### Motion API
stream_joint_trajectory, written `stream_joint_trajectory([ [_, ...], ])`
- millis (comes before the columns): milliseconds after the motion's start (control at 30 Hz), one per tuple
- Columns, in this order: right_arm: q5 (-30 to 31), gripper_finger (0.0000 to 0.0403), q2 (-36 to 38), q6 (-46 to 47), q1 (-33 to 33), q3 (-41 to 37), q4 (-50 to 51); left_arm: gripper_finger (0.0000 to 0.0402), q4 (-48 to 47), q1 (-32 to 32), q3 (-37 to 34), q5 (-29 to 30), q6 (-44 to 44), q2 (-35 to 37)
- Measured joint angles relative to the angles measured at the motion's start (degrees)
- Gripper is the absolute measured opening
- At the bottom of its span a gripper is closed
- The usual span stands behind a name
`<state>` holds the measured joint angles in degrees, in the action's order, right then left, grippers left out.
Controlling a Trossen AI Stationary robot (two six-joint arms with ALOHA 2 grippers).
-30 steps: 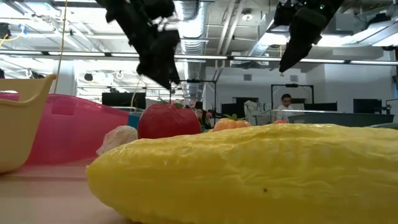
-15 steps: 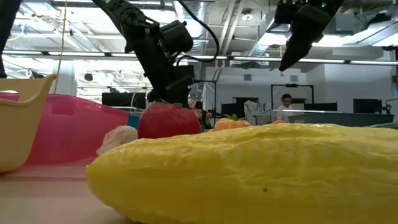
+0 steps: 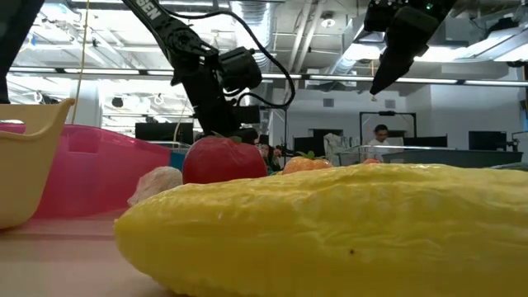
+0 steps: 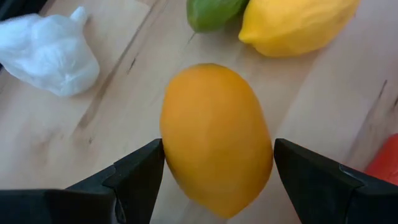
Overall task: Sort produce into baskets
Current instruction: Put the right yellow lemon into the left transparent bin
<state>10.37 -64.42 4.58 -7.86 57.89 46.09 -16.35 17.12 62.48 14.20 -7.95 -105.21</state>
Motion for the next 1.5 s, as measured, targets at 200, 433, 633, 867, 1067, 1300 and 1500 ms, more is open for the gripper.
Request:
stream_joint_trajectory([
  [200,0.0,0.0394,0.0,0.0,0.0,0.0,0.0,0.0263,0.0,0.1,0.0,-0.2,0.1,0.0],
  [433,0.0,0.0394,0.0,0.0,0.0,0.0,0.0,0.02,-0.1,0.1,0.0,-0.3,0.1,0.0],
  [633,0.0,0.0394,0.0,0.0,0.0,0.0,0.0,0.0208,-1.0,0.2,0.0,-0.4,2.0,1.5],
  [867,0.0,0.0394,0.0,0.0,0.0,0.0,0.2,0.0216,-2.2,0.6,0.0,-0.4,6.1,9.1],
  [1067,0.0,0.0394,0.0,0.0,0.0,0.0,0.2,0.0216,-5.8,3.3,0.0,2.9,8.4,18.4],
  [1300,0.0,0.0394,0.0,0.0,0.0,0.0,0.2,0.0217,-13.2,10.1,0.0,6.1,8.7,26.9],
  [1500,0.0,0.0394,0.0,0.0,0.0,0.0,0.2,0.0217,-20.3,17.3,0.0,6.2,8.7,28.8],
])
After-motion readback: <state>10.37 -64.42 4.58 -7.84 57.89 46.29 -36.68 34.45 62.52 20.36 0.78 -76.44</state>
